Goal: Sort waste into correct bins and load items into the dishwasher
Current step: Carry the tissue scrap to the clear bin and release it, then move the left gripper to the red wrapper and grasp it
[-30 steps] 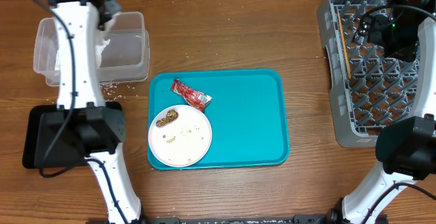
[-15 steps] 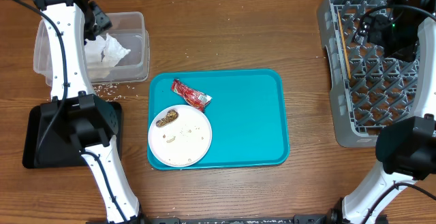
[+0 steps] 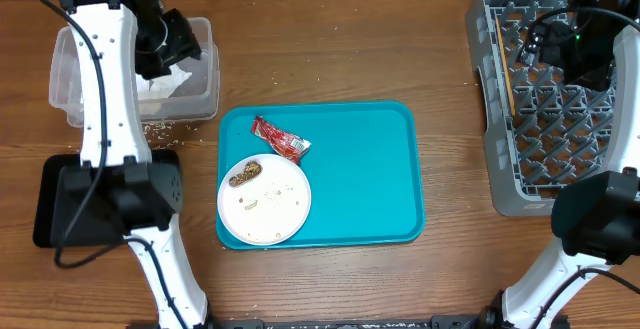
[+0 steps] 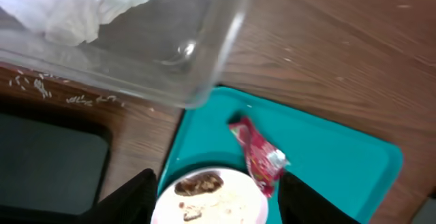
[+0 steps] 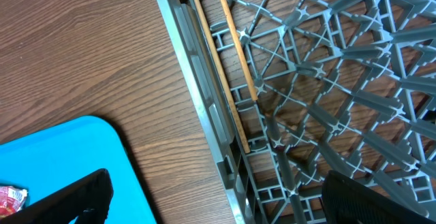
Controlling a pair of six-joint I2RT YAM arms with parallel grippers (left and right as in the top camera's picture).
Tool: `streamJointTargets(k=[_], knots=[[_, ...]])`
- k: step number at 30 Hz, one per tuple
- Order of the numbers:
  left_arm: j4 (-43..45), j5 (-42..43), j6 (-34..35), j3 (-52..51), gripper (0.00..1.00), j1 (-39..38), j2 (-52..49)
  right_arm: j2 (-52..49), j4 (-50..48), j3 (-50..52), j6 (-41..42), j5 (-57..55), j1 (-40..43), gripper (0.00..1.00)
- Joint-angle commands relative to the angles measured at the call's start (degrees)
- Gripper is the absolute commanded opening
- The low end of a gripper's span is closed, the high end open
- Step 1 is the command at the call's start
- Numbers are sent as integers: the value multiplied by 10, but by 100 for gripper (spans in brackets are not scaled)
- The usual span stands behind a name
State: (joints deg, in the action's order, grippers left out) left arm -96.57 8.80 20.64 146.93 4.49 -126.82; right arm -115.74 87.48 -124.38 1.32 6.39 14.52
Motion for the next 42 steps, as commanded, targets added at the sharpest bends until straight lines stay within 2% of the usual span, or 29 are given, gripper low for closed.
streamJointTargets(k=[1,4,7,11,17,22,26,30,42], knots=[[-3,9,-18,-7,61,-28,61,1,-2,-1,2,-3,0,100],[-2,1,-25,-49,62,-51,105,1,-2,-1,2,-3,0,100],[-2,-9,-22,-153,63,-73,170,1,-2,-1,2,-3,0,100],[11,-15,42,-300,63,-90,240,1,-2,-1,2,-3,0,100],[121,-16,153,-448,61,-114,263,1,-2,-1,2,-3,0,100],[282,-17,254,-566,58,-140,253,1,-2,-1,2,-3,0,100],[361,-26,291,-608,54,-155,242,1,-2,-1,2,-3,0,100],[393,-88,324,-611,52,-163,210,1,-2,-1,2,-3,0,100],[462,-97,320,-611,52,-165,91,1,-2,-1,2,-3,0,100]])
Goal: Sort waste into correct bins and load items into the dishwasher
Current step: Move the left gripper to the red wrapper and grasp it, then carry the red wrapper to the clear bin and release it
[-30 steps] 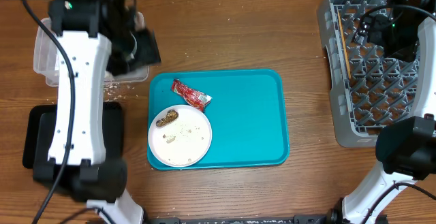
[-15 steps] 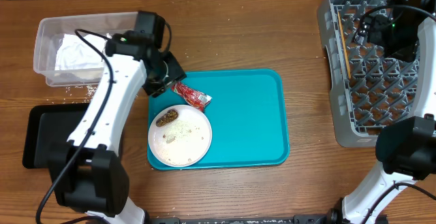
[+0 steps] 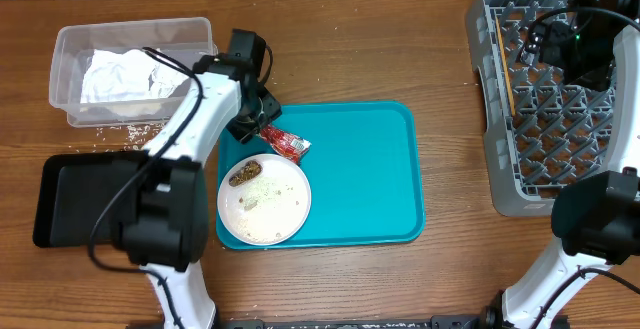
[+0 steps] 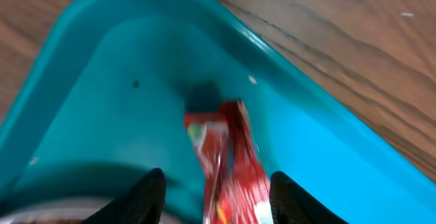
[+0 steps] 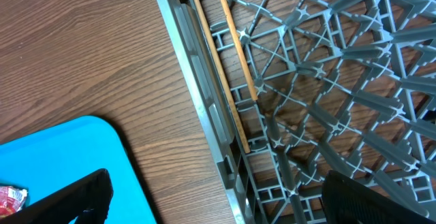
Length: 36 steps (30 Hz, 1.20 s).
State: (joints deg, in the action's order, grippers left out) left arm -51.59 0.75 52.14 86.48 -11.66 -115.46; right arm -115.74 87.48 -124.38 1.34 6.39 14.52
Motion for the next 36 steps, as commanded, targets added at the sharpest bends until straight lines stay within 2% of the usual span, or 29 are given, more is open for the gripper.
streamJointTargets(k=[1,9,14,17,20,23,24,25,30,36], knots=[[20,-16,5,-6,52,-4,-27,1,-2,-1,2,-3,0,100],[32,9,6,-6,50,-37,-53,1,-2,-1,2,-3,0,100],[35,-5,6,-6,50,-65,-70,1,-2,-1,2,-3,0,100],[34,-24,6,-6,45,-68,-70,1,-2,-1,2,-3,0,100],[34,-30,6,-6,34,-65,-70,1,-2,-1,2,-3,0,100],[31,-33,5,-3,9,-56,-70,1,-2,-1,2,-3,0,100],[24,-33,1,2,4,-52,-69,1,-2,-1,2,-3,0,100],[18,-33,-2,8,4,-49,-69,1,-2,-1,2,-3,0,100],[-73,-33,-34,100,4,-27,-65,1,-2,-1,2,-3,0,100],[-189,-55,-73,284,4,5,-65,1,-2,-1,2,-3,0,100]])
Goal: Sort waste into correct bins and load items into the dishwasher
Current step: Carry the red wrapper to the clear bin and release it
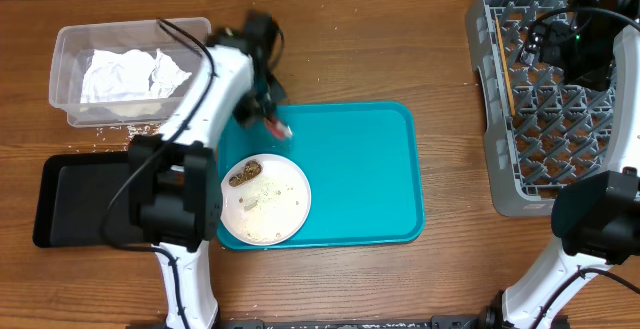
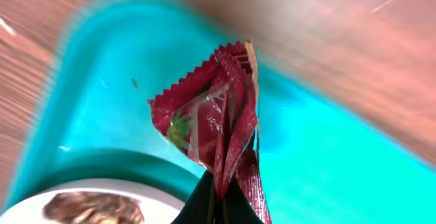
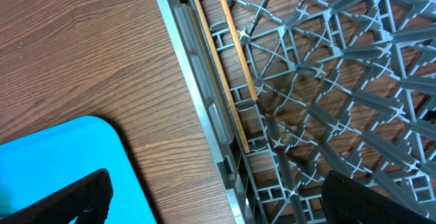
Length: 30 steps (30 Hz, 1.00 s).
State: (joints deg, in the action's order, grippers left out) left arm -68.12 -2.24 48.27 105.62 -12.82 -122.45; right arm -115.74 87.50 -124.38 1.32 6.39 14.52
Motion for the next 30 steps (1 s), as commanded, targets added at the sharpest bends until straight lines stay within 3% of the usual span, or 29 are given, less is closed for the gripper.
streamJointTargets(k=[1,7,18,20,22,30], knots=[[-37,-37,-34,127,4,25,5,1,-3,-1,2,-3,0,100],[-42,-130,-32,259,4,78,5,1,-3,-1,2,-3,0,100],[29,-151,3,265,4,195,-29,1,-3,-1,2,-3,0,100],[28,-148,12,265,13,212,-40,1,-3,-1,2,-3,0,100],[24,-140,12,265,43,227,-53,1,-3,-1,2,-3,0,100],[-26,-130,-1,265,48,250,-72,1,-3,-1,2,-3,0,100]])
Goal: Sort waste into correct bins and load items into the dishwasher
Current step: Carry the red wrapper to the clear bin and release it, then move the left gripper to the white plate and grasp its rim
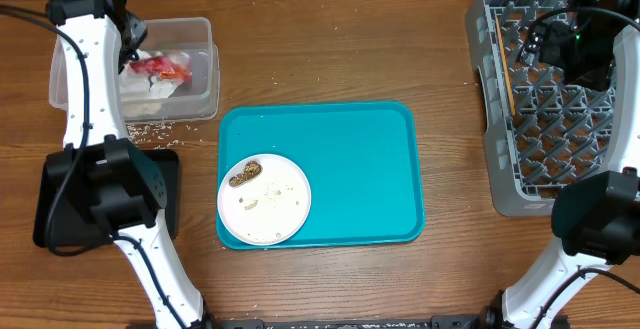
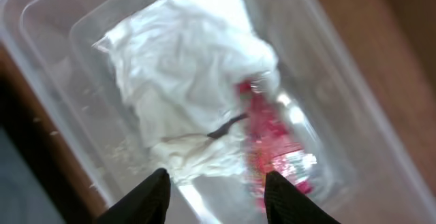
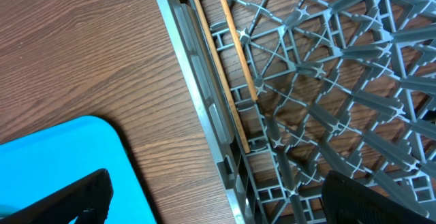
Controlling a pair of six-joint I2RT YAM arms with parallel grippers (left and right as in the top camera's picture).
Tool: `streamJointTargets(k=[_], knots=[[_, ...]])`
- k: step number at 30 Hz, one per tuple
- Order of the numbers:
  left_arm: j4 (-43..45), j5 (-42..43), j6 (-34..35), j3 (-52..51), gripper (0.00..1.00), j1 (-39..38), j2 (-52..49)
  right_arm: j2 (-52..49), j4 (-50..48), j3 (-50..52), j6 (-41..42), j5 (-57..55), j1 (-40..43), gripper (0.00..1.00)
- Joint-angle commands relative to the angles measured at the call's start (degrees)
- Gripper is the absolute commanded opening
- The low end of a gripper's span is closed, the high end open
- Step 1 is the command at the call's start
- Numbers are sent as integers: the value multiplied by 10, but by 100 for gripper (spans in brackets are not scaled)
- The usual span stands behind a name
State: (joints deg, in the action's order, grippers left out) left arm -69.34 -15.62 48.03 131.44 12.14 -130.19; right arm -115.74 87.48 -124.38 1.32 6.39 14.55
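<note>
The red wrapper point(image 2: 272, 139) lies in the clear plastic bin point(image 1: 205, 89) at the table's far left, next to crumpled white tissue point(image 2: 187, 81). My left gripper point(image 2: 214, 200) hangs open just above the bin, holding nothing; overhead it point(image 1: 133, 39) is over the bin's middle. A white plate point(image 1: 264, 199) with food scraps sits on the teal tray point(image 1: 360, 169). My right gripper point(image 3: 218, 200) is open and empty over the left edge of the grey dishwasher rack point(image 1: 520, 184). Wooden chopsticks point(image 3: 228, 60) lie in the rack.
A black bin point(image 1: 50, 204) stands at the front left, partly under the left arm's base. Rice grains point(image 1: 150, 127) are scattered on the wood in front of the clear bin. The tray's near right corner point(image 3: 61, 163) shows in the right wrist view.
My left gripper was shut on the red wrapper above the tray's far left corner. It is now open over the clear bin, and the wrapper lies inside. The right arm has not moved.
At first my left gripper was open over the clear bin and the wrapper lay on the tray beside the plate. Then the open fingers stood around the wrapper. Then they held it lifted off the tray. Now it lies in the clear bin.
</note>
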Motion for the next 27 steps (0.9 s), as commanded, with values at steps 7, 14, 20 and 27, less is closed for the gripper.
streamJointTargets(k=[7,14,20,27], knots=[[-68,154,-52,7,48,-2,52,1,-2,-1,2,-3,0,100],[-139,437,-166,7,47,-22,115,1,-2,-1,2,-3,0,100],[-231,380,-186,7,47,-62,144,1,-2,-1,2,-3,0,100],[-275,352,-290,3,49,-130,152,1,-2,-1,2,-3,0,100]])
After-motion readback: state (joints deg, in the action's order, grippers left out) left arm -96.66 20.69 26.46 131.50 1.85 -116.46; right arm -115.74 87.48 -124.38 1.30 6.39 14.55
